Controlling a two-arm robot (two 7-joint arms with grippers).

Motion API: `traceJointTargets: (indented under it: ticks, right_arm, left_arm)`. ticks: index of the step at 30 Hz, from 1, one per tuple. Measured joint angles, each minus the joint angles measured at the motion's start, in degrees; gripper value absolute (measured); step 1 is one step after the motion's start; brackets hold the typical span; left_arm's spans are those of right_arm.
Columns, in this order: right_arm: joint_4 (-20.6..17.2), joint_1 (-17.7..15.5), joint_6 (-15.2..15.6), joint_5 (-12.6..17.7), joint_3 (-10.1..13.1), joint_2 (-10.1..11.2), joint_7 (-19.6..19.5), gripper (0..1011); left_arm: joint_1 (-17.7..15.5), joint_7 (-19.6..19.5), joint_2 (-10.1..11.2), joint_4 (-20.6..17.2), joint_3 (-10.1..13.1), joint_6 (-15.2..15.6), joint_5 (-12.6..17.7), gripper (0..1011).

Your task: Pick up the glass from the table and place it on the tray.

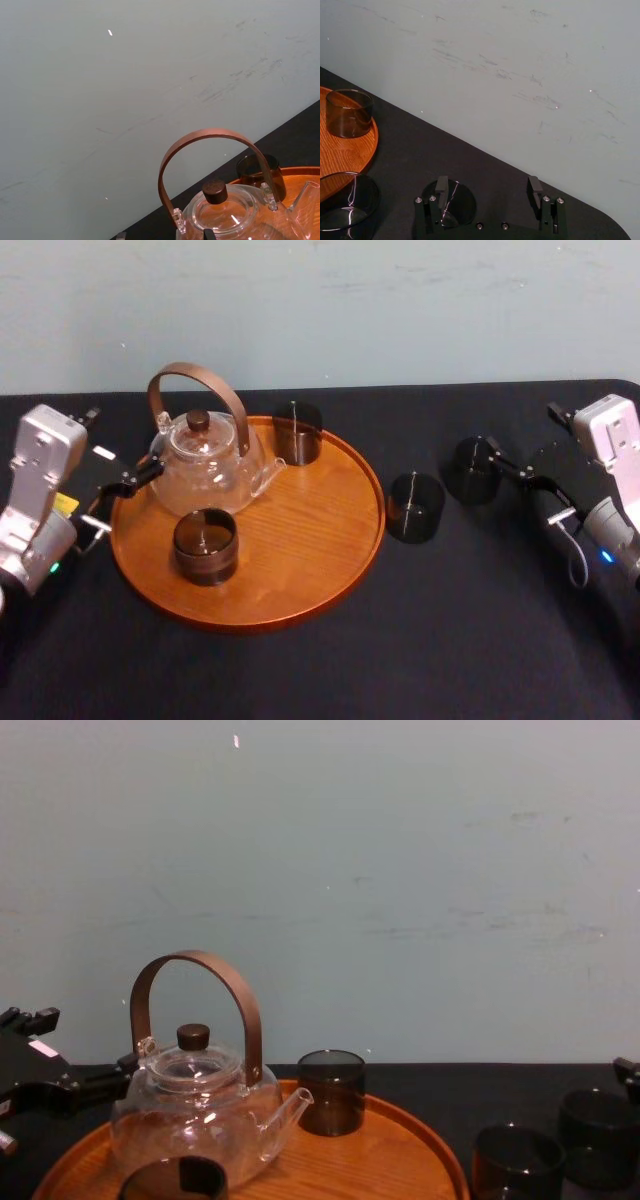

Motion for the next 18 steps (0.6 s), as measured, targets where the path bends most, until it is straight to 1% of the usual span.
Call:
traceJointTargets:
  ticks: [18]
  right_arm:
    - [0.0, 0.0, 0.0, 0.0, 0.0, 0.0, 0.0, 1002]
  left_arm:
    - [0.0, 0.0, 0.0, 0.0, 0.0, 0.0, 0.0, 1001]
